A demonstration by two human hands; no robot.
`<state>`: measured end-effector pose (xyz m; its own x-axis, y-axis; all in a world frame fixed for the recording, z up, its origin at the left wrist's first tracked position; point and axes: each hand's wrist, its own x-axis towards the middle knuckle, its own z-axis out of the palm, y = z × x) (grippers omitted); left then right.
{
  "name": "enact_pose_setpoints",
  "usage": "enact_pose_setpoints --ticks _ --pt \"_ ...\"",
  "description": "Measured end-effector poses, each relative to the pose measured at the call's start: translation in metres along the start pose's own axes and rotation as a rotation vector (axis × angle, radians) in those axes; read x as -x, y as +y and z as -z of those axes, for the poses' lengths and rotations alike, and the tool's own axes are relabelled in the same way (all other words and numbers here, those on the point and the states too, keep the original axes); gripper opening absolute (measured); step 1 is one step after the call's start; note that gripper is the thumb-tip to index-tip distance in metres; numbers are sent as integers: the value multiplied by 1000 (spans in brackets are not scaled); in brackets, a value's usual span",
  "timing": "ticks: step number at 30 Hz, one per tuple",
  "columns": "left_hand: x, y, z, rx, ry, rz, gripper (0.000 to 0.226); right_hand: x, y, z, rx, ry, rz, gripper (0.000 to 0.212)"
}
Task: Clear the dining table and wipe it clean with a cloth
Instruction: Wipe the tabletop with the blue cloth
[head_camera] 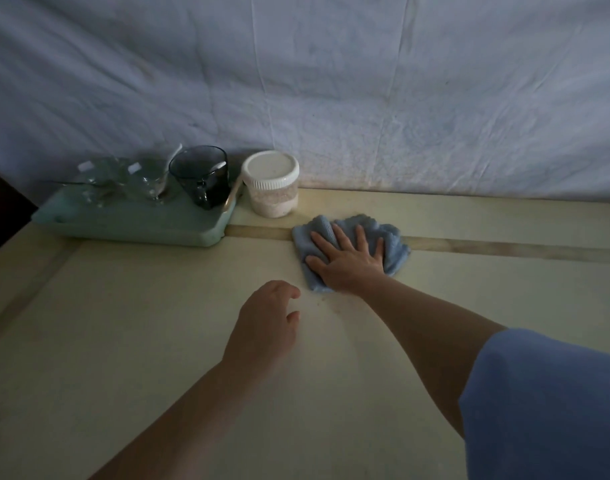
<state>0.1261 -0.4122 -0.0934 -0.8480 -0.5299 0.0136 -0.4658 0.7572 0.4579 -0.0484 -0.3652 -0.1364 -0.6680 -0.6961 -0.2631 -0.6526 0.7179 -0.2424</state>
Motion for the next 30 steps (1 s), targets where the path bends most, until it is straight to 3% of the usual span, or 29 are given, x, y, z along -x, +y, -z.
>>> enact_pose_setpoints --ticks 14,19,30 --pt "96 36 -6 -58 -144 146 41 161 8 -35 -28 -93 -4 64" --pt "125 47 -12 -61 -164 166 33 214 11 -51 -19 -104 -2 64" --pt "81 -2 0 -72 -150 162 40 153 -19 -42 -31 -72 -89 65"
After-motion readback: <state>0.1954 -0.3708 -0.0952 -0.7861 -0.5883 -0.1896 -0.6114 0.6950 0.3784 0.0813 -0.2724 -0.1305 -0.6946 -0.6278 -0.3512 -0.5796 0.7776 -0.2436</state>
